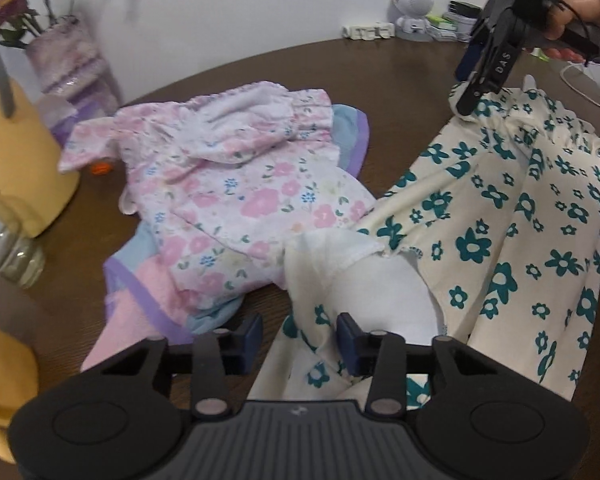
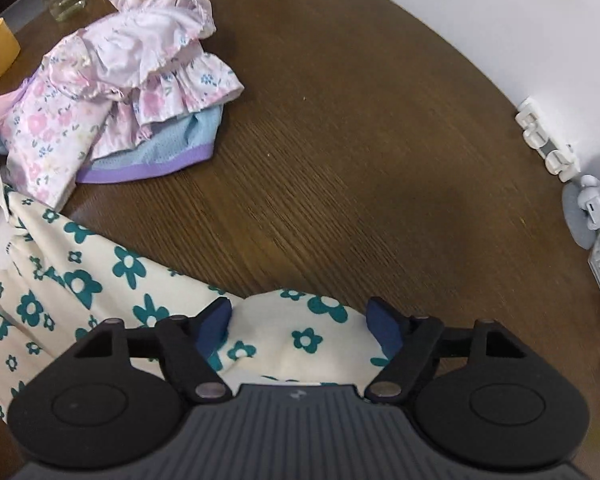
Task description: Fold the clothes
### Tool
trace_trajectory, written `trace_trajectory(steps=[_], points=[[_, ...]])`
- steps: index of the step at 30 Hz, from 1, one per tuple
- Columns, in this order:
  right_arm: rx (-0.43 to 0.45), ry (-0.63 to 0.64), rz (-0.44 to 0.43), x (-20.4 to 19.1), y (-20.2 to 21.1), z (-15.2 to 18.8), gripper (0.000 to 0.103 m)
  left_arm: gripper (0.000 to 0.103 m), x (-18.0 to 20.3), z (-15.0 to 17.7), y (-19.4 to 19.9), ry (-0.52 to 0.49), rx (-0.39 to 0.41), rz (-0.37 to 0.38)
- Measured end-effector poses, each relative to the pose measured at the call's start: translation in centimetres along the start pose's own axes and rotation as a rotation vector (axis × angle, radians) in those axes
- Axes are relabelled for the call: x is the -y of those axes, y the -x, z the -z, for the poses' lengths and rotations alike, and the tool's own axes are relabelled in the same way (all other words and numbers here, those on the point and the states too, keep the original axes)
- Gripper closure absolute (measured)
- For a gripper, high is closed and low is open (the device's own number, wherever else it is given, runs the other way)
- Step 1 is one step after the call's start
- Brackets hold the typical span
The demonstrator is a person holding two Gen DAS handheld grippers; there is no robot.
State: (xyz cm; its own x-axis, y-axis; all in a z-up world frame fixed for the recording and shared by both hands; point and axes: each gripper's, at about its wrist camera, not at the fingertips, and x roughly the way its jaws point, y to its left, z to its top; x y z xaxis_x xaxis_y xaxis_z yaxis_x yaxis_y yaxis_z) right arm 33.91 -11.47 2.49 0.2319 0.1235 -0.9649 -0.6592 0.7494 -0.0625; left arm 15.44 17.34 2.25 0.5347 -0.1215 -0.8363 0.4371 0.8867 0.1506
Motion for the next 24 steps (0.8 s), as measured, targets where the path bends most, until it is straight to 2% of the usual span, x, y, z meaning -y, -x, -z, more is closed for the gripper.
trace_trajectory(steps=[2,7,8,9,10,11,13,15,19,24], points=[[-0.014,0.006,-0.009,0.1,-0.5,-0.1,0.030,0.072,0.1,-0.2,-0.5,-0.012,-0.007,0.015],[-0.024,0.023,-0.048,0.1,-1.1,0.0,0.053,0.073,-0.2,-0.5,-1.5,0.005,-0.005,0.050],[-0.024,0.029,-0.055,0.0,-1.1,0.1,0.055,0.078,-0.2,-0.6,-1.5,0.008,-0.002,0.056],[-0.022,0.037,-0.062,-0.1,-1.0,0.1,0.063,0.082,-0.2,-0.6,-1.5,0.010,0.000,0.063],[-0.019,0.047,-0.066,-0.2,-0.9,0.2,0.069,0.092,-0.2,-0.6,-1.5,0.013,0.002,0.069],[-0.016,0.059,-0.068,-0.4,-0.7,0.3,0.073,0.096,-0.1,-0.7,-1.5,0.015,0.006,0.071],[-0.008,0.083,-0.074,-0.8,-0.4,0.6,0.090,0.098,0.0,-0.7,-1.3,0.023,0.020,0.059],[0.014,0.099,-0.067,-1.1,0.2,1.1,0.091,0.099,0.2,-0.9,-0.5,0.024,0.051,0.029],[0.110,0.120,-0.029,-1.8,3.7,2.7,0.092,0.099,1.6,-0.9,2.6,-0.008,0.150,-0.054],[0.281,0.141,0.042,-4.0,10.3,8.1,0.092,0.099,6.2,1.3,7.2,-0.164,0.279,-0.177]])
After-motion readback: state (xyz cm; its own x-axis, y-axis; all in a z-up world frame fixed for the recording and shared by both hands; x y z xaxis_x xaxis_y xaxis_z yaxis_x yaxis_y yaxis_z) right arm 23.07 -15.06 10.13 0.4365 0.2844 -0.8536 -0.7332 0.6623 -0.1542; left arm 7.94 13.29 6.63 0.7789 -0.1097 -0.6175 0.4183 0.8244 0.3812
